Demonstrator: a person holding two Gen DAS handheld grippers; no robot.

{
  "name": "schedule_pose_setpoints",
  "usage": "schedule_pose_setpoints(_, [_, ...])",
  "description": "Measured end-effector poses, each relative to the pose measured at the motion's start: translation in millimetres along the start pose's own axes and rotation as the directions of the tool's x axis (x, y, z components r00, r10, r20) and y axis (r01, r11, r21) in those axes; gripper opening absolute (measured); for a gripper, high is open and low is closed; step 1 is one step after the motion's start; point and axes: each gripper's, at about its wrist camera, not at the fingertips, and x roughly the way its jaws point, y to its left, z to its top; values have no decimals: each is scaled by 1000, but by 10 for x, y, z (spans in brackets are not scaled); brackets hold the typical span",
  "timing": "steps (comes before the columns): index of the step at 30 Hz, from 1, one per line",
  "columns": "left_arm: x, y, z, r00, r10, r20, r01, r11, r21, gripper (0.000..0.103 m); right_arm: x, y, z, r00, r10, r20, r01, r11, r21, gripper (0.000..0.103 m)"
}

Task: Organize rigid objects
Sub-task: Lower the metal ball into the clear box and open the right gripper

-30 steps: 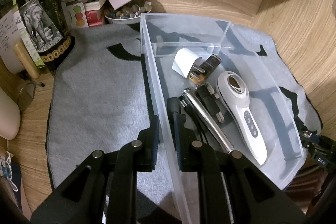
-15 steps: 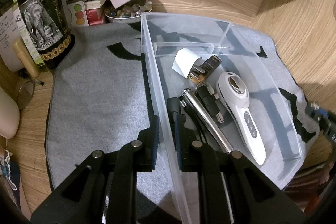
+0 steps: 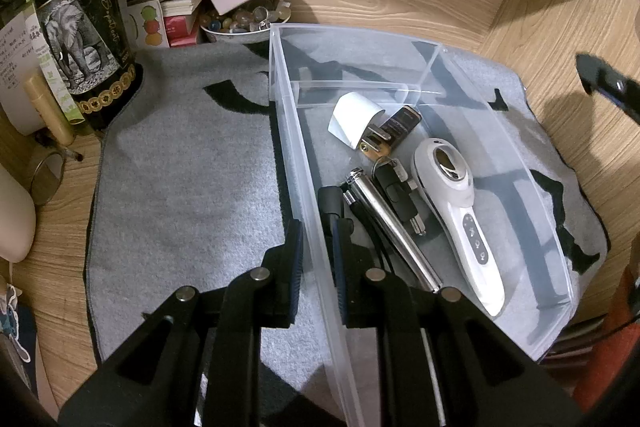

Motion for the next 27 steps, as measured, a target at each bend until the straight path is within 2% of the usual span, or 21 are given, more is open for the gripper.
schedule_pose_setpoints(4, [0, 1, -1, 1000, 0, 0, 0, 1000, 0, 13, 170, 159, 70, 999, 41, -23, -41, 999, -30, 30])
schedule_pose_setpoints(12, [-1, 4, -1, 1000, -1, 0, 1, 1000, 0, 13, 669, 456, 27, 987, 82, -139, -95, 991, -92, 29])
schedule_pose_setpoints(19, [9, -4, 1, 1000, -4, 1, 4, 1000, -5, 13, 1054, 590, -37, 969, 68, -238, -103, 985, -136, 29])
schedule_pose_setpoints(27, [3, 4, -11, 1000, -6, 1, 6, 1000, -7, 13, 1277, 692, -97, 947, 55, -316, -114, 979, -171, 30])
